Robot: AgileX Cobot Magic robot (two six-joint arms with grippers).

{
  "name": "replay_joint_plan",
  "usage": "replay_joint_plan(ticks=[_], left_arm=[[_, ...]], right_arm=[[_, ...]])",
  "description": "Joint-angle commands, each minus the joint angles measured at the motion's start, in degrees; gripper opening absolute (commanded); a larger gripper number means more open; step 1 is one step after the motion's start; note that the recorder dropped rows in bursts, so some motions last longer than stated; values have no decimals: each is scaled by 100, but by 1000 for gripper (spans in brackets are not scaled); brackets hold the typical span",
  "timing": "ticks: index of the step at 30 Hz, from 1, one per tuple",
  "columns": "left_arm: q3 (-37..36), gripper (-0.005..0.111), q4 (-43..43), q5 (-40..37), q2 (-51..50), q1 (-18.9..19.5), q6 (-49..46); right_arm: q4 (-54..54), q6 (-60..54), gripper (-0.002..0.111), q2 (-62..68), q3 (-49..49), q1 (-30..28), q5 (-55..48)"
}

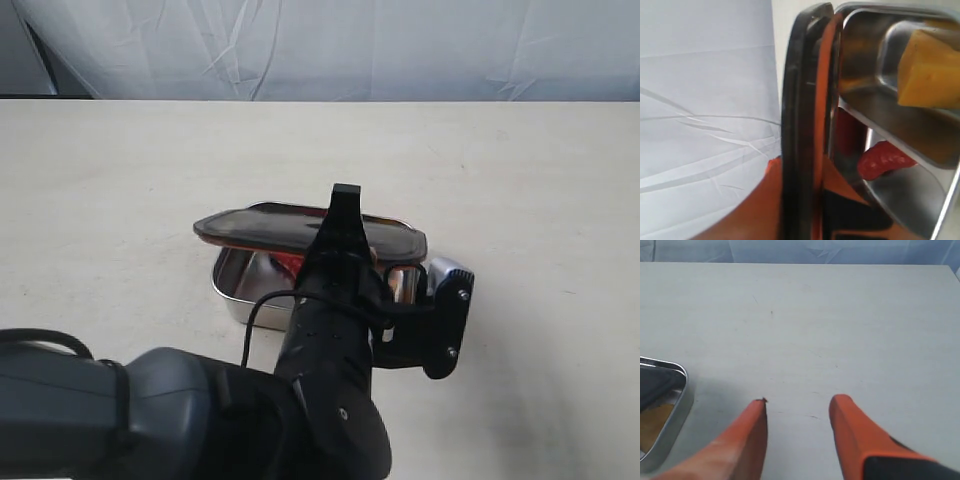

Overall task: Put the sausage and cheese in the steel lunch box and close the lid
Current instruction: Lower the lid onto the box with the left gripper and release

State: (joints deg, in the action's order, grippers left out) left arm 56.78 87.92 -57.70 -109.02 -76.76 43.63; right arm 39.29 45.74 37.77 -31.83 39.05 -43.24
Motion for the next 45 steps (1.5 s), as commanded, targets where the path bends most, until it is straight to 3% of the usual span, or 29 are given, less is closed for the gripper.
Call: replay_joint_plan(ticks=[1,6,14,17,24,45], left_arm=[[21,0,-307,256,6,-35,-32],[21,9,-372,216,6,-35,-32],[21,53,-799,360,6,-35,-88],[21,62,-860,226,6,-35,-169],[21,63,-1609,86,6,-35,-783],[21,63,-2186,-75,330,-47,-982]], right_arm=[[105,34,42,-30,5,3,-7],[105,34,42,-30,5,3,-7],[104,49,42,-30,5,3,-7],[104,49,42,-30,5,3,-7],[104,73,42,-30,5,3,-7],[104,73,42,-30,5,3,3]])
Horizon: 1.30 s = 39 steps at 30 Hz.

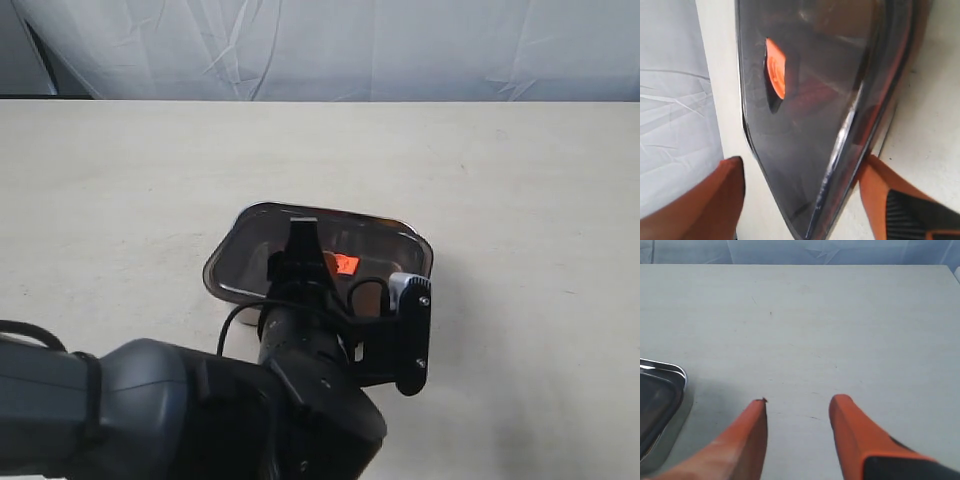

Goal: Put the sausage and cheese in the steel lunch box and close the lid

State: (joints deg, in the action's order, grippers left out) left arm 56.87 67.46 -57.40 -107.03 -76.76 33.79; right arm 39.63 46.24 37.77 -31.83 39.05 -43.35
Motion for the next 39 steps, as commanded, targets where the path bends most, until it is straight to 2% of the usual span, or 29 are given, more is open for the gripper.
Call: replay_joint_plan(ticks=[1,7,16,20,22,23,24,25,26,27,29,32,34,39], left_arm=[[12,63,-219,-116,159,-47,2],[12,63,-511,-72,245,-47,-11],[12,63,-551,-545,492,-47,-83],[12,61,-915,-718,759,-47,-126],[12,45,-1472,-832,945,-47,-126],[12,24,-1930,-899,1087,-47,-138],[12,15,-2098,-924,1172,-47,-138],[12,1,-2397,-939,1361,-47,-150],[12,0,-2479,-954,1445,-47,-120],[12,0,-2561,-1028,1681,-47,152],[12,0,-2659,-1206,2071,21,452],[12,0,-3362,-818,2767,530,499],[12,0,-3784,-206,3146,1103,468],[12,0,-4982,69,3414,2086,-408]], right_arm=[[70,24,42,-30,5,3,13],[70,34,42,-30,5,3,13],[79,36,42,-30,5,3,26],[79,36,42,-30,5,3,26],[56,36,42,-30,5,3,15],[42,36,42,-30,5,3,15],[15,36,40,-30,5,3,28],[-47,36,28,-17,24,3,101],[-59,36,20,-17,56,3,170],[-153,36,0,-17,134,3,364],[-822,-563,-1,-1,171,3,635],[-3431,-2905,-1,545,83,3,527],[-4827,-4347,-1,1236,-71,3,195],[-5111,-4624,-1,2401,-559,3,-401]])
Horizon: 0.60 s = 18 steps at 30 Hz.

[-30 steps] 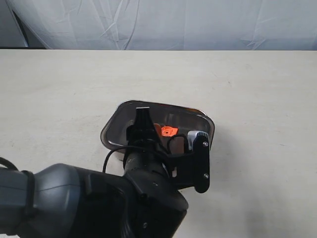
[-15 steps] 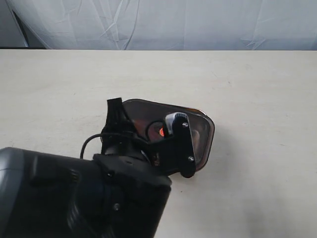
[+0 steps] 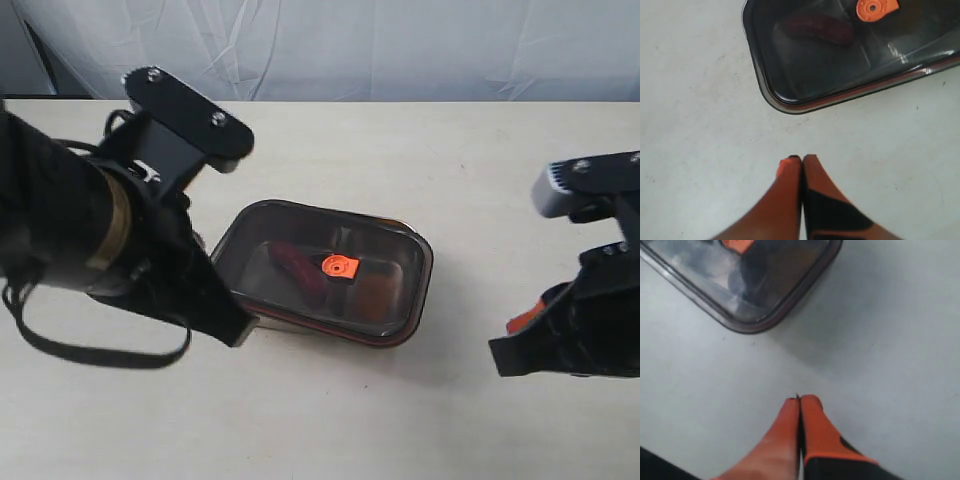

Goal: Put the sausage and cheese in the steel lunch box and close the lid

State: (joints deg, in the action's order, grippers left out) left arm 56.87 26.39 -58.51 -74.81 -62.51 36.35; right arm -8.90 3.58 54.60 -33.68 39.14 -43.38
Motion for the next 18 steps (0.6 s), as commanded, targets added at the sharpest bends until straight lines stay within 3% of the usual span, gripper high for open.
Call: replay_joint_plan(ticks=[1,7,10,18], left_arm=[[12,0,-1142,180,202,870,-965],[12,0,-2259,205,202,1973,-2471],[12,0,-2479,205,202,2323,-2849],[12,0,-2457,209,202,2655,-3125]], right_arm=[[-298,-358,-1,927,-508,-6,-525],[-897,-762,-1,1917,-1217,-6,-1145],[-1122,-809,-1,2291,-1398,-6,-1229],[-1683,-1159,-1,3085,-1469,-6,-1246]])
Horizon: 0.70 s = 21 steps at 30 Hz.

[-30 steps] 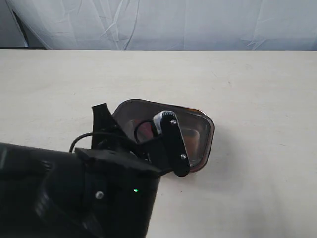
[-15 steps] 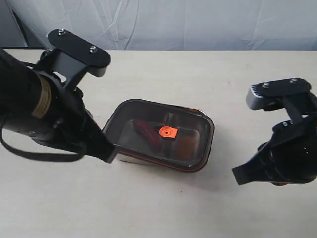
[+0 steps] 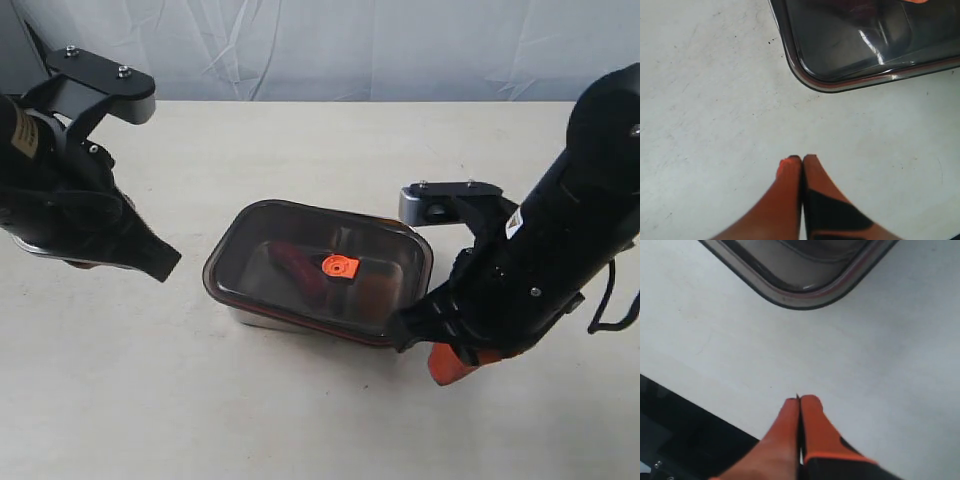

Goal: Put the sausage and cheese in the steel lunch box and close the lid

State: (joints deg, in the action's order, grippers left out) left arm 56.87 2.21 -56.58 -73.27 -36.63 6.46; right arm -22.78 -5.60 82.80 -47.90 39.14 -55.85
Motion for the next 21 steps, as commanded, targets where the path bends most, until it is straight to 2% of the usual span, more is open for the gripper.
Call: replay_joint_plan(ticks=[1,21], left_arm=[[12,0,9,26,47,67,-137],[12,0,289,100,47,172,-206]], right_arm=[[-328,-254,-1,334,-47,-6,71],[-430,-242,-1,1021,-55,-6,1406]])
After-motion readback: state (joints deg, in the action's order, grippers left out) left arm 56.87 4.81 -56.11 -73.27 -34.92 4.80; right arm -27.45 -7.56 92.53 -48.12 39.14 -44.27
